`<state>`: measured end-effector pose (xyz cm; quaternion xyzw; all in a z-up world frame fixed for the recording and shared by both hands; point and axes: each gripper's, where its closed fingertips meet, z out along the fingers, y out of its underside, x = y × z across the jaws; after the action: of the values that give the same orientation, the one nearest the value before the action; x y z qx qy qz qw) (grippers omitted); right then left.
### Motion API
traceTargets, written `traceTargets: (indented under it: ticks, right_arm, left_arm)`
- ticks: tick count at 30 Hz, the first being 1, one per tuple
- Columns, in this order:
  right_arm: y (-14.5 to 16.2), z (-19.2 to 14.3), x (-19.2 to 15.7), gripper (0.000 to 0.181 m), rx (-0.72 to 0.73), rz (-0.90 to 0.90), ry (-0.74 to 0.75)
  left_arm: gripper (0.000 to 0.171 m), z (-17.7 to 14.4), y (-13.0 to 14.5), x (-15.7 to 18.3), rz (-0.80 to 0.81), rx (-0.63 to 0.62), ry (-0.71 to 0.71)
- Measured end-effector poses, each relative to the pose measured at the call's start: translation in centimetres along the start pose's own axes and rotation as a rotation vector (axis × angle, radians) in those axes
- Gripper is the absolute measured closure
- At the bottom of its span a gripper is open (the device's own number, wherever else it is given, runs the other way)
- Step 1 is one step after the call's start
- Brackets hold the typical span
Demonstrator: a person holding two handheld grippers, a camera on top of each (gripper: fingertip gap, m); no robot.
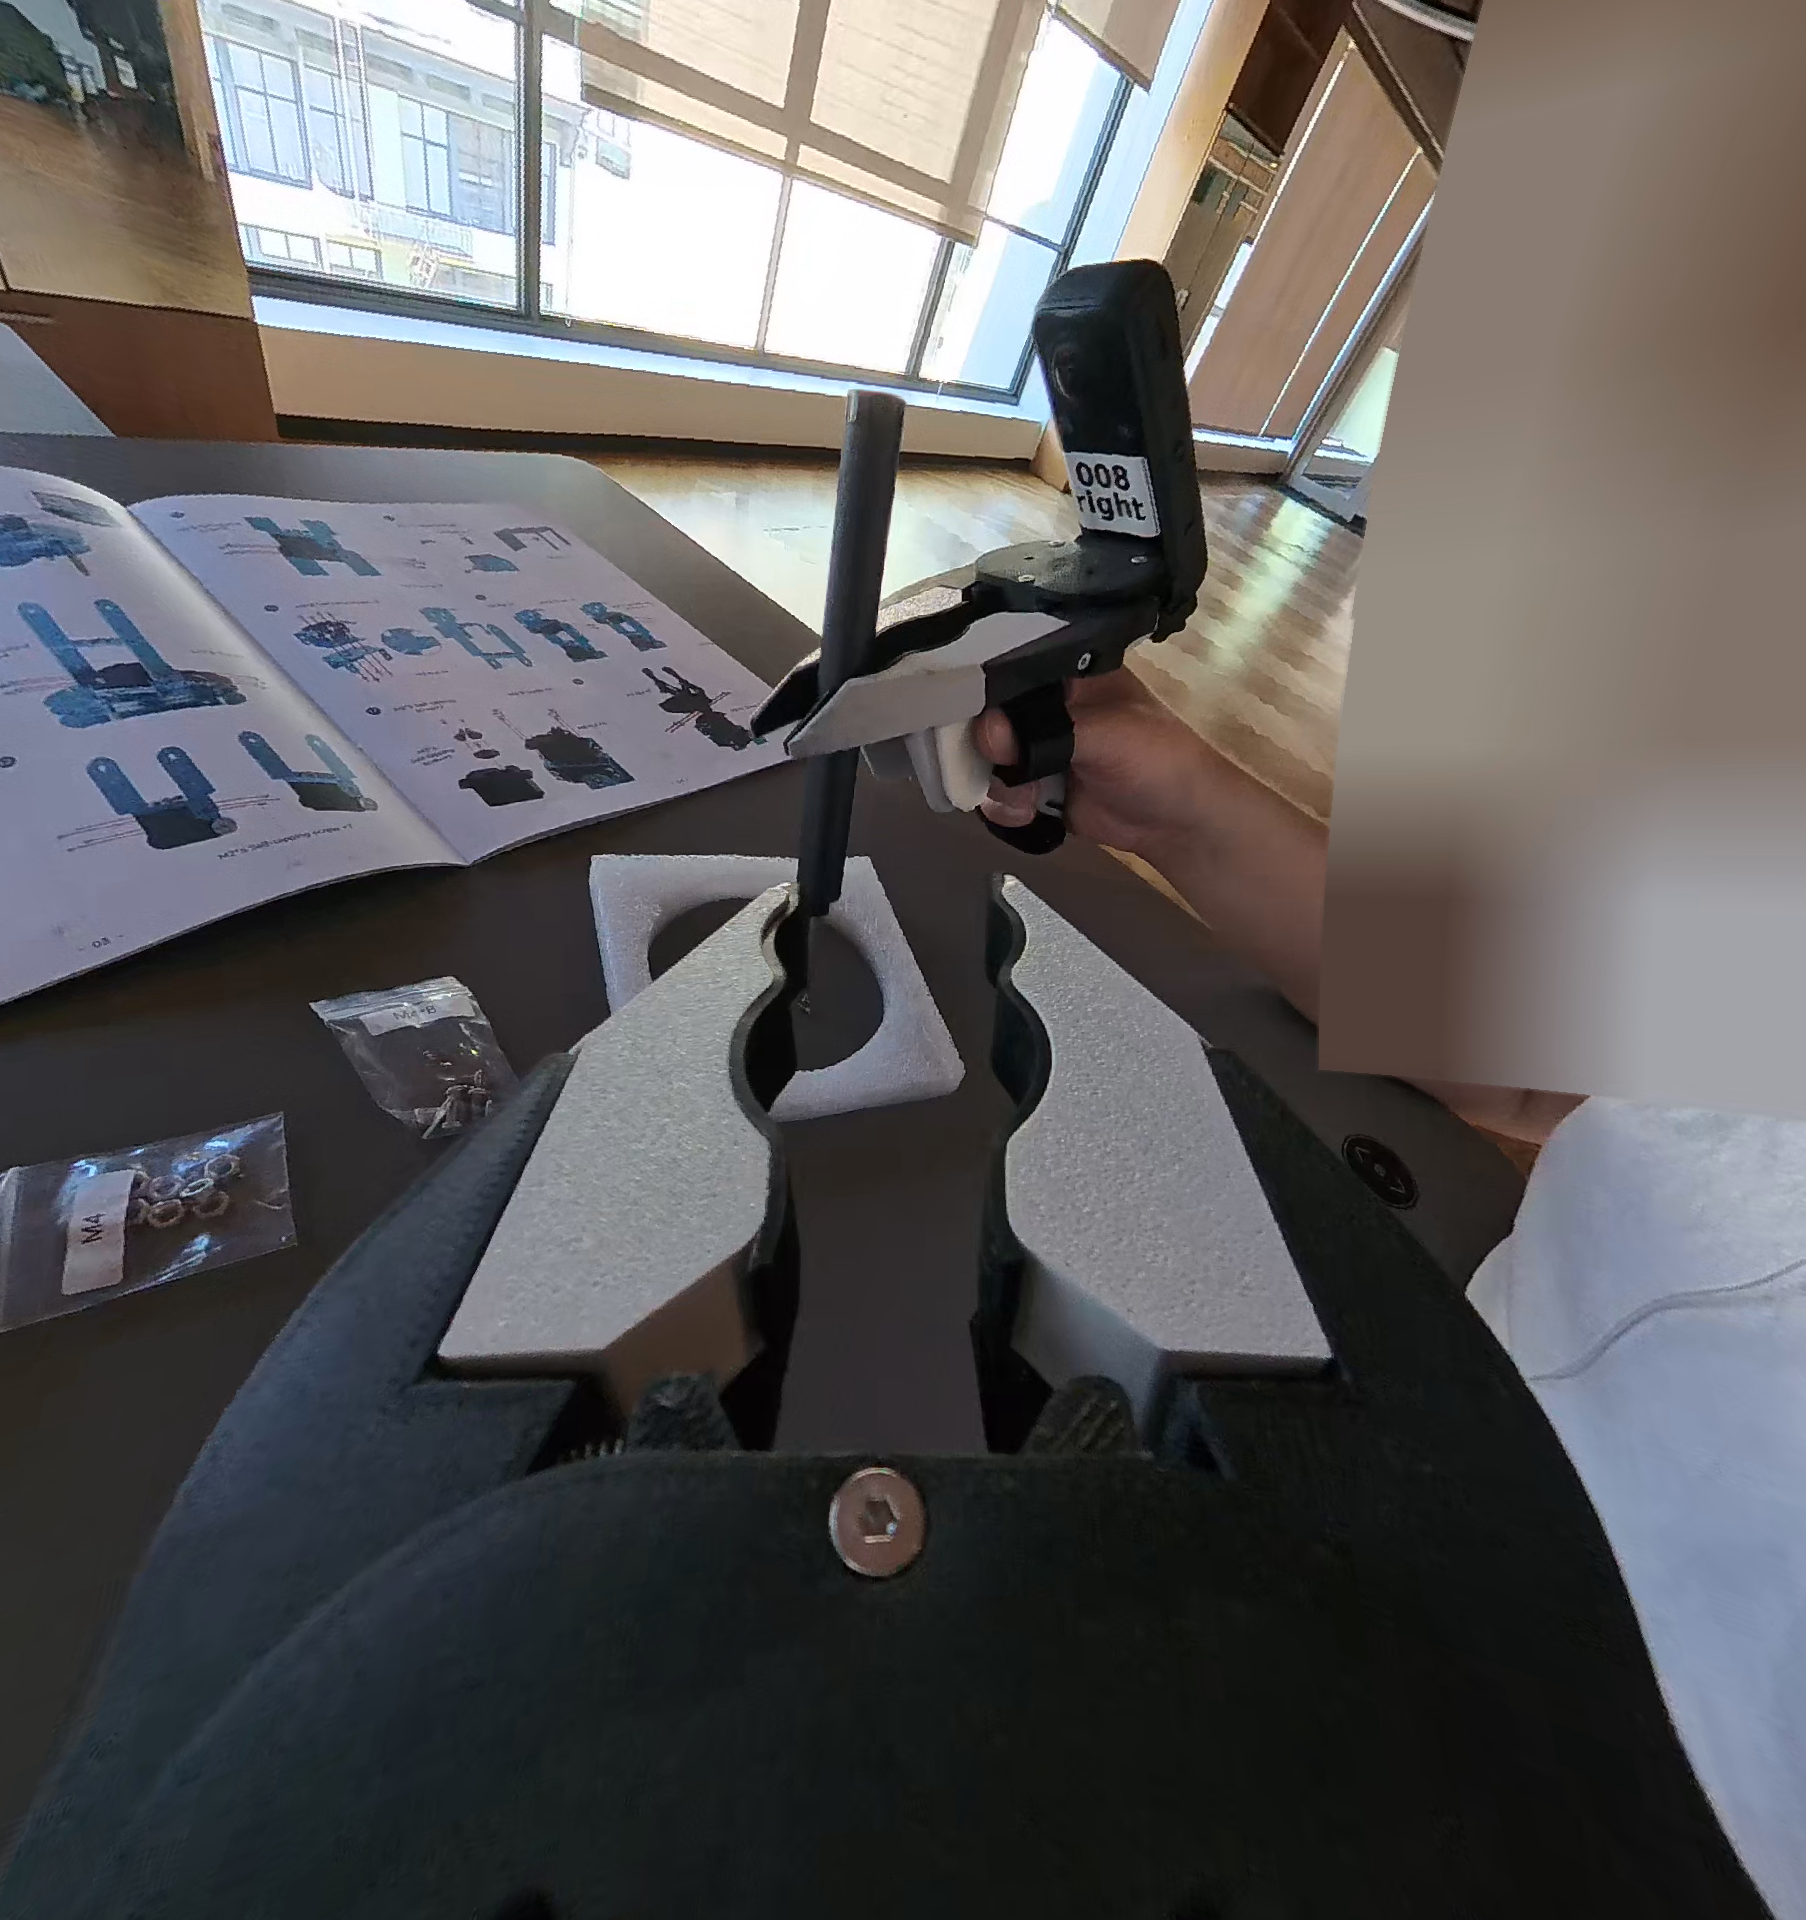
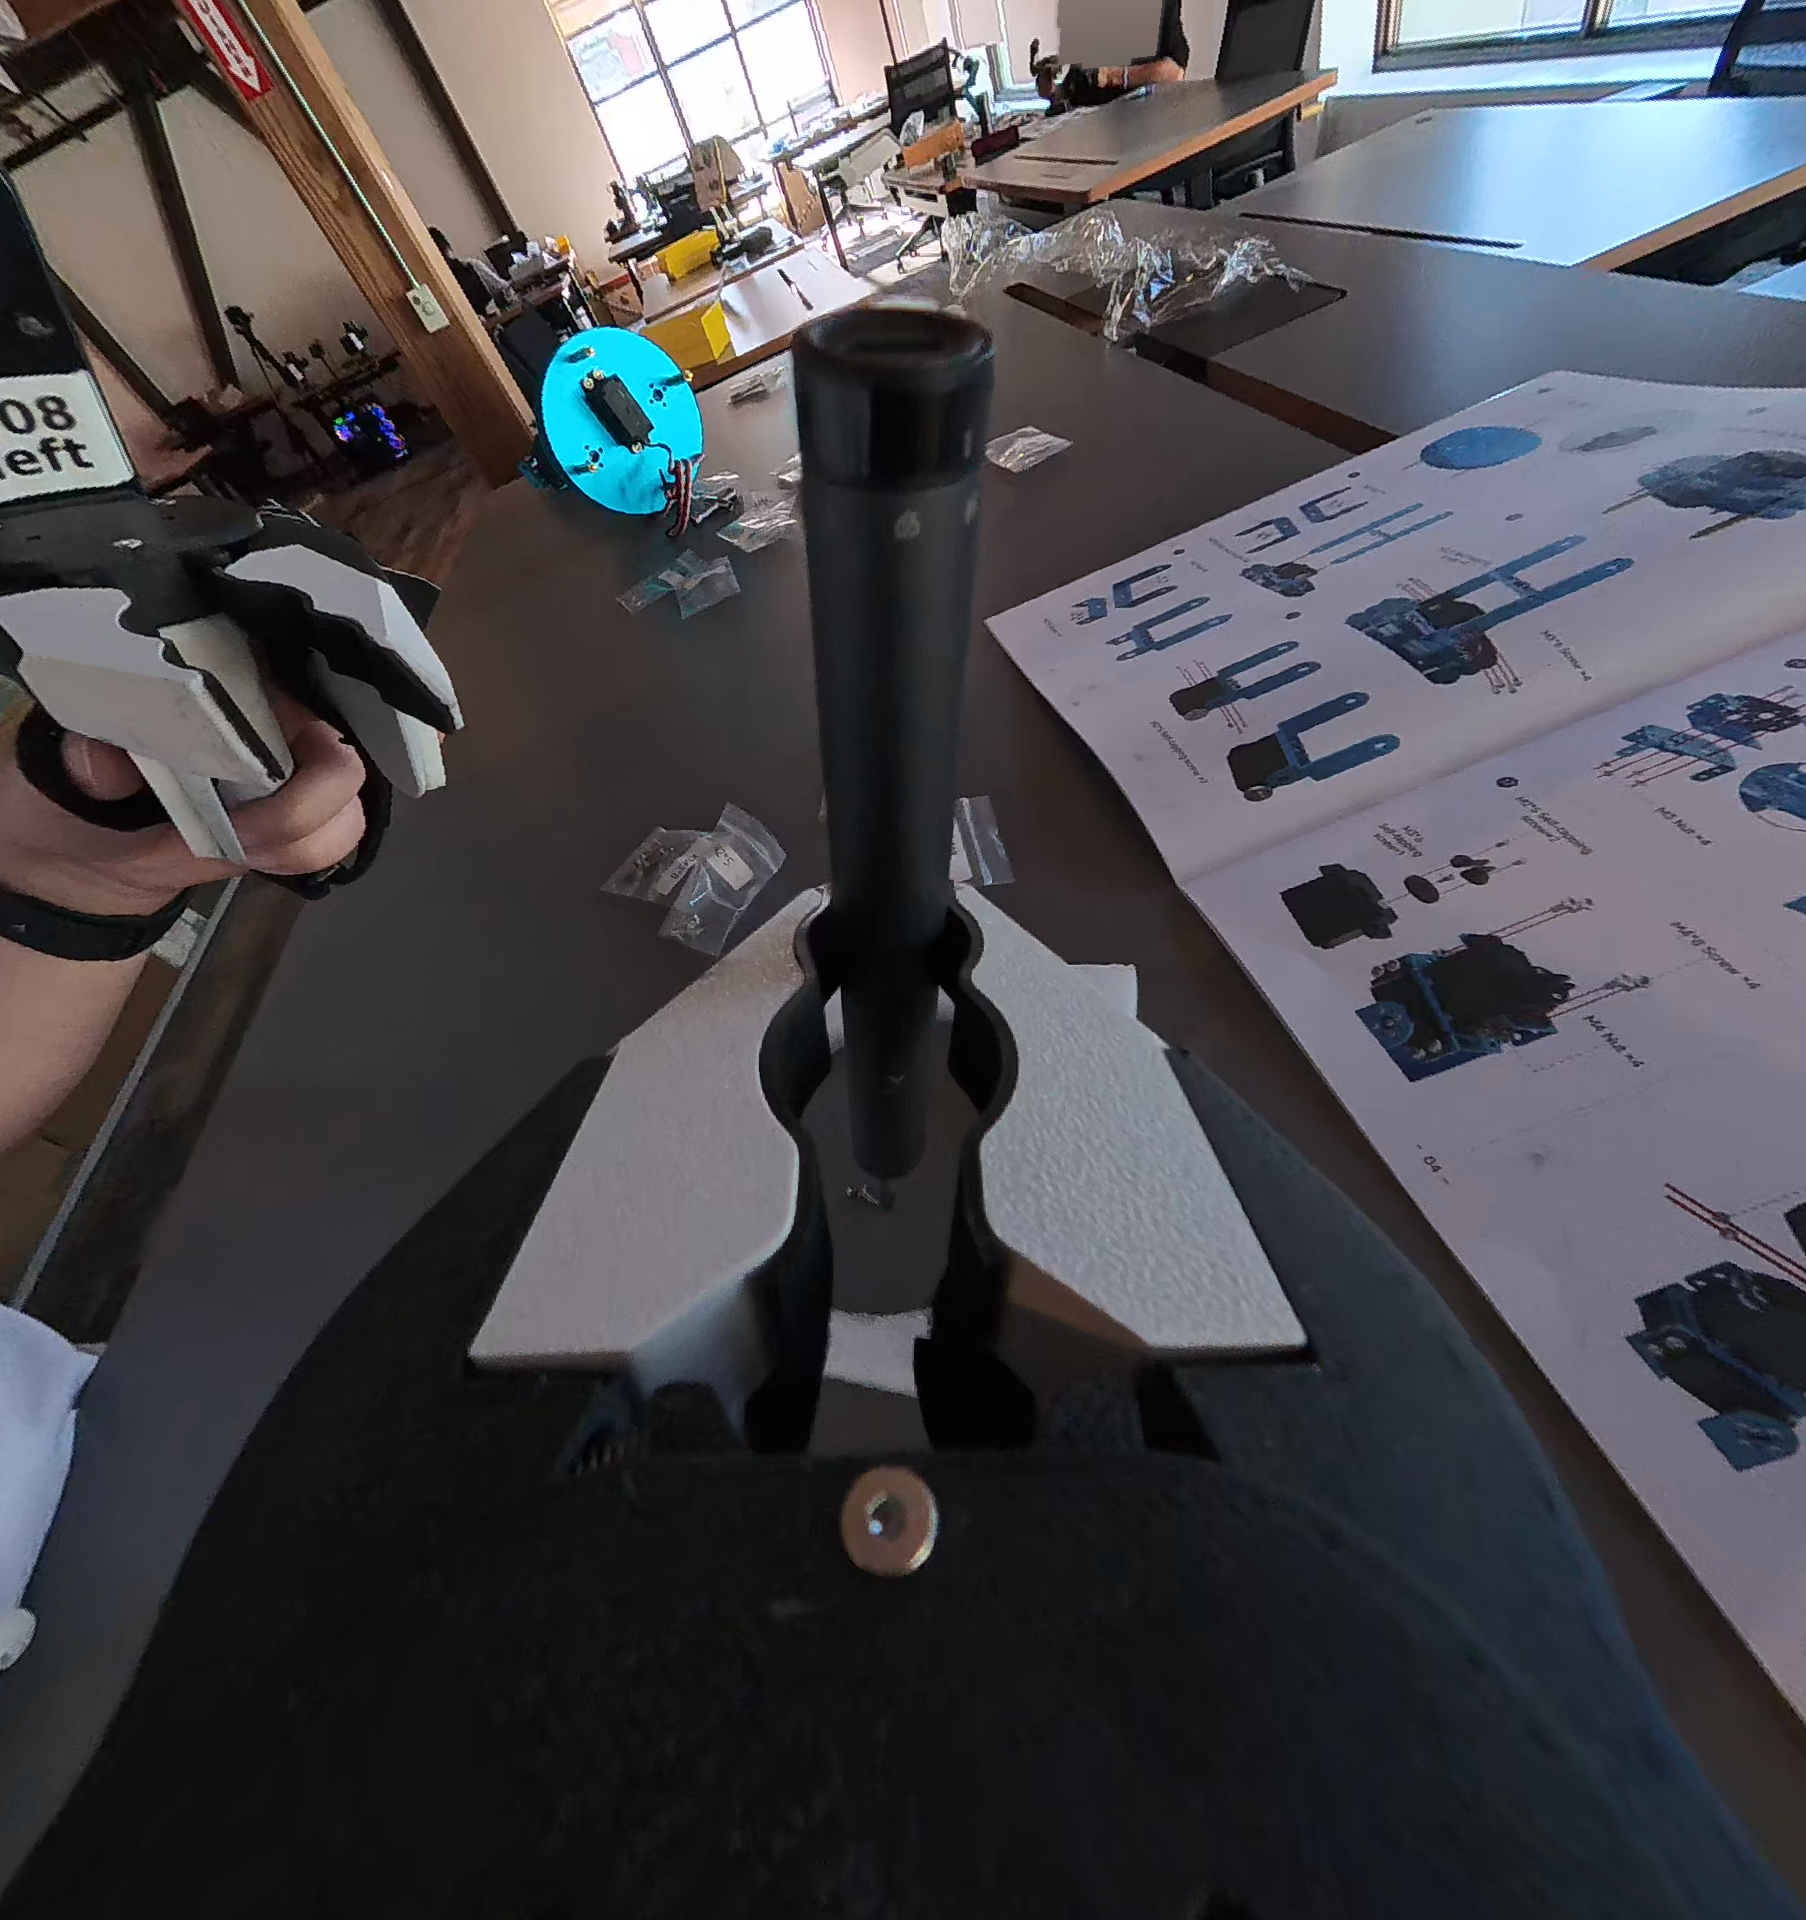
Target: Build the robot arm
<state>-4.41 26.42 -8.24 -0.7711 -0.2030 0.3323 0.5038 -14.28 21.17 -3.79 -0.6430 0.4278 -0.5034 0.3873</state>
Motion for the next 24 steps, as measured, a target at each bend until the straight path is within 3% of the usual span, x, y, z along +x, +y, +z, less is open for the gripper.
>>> traceTargets:
  ticks: [16, 24]
  right_arm:
    - [-0.6, -0.5, -0.5, 0.164, 0.027, -0.006, -0.015]
    - [-2.4, -1.9, -0.9, 0.164, 0.068, -0.032, -0.011]
  left_arm:
    - [0.139, 0.8, 1.1, 0.2, 0.008, -0.055, 0.01]
    - [0.14, 3.4, 3.4, -0.2, 0.052, -0.183, 0.022]
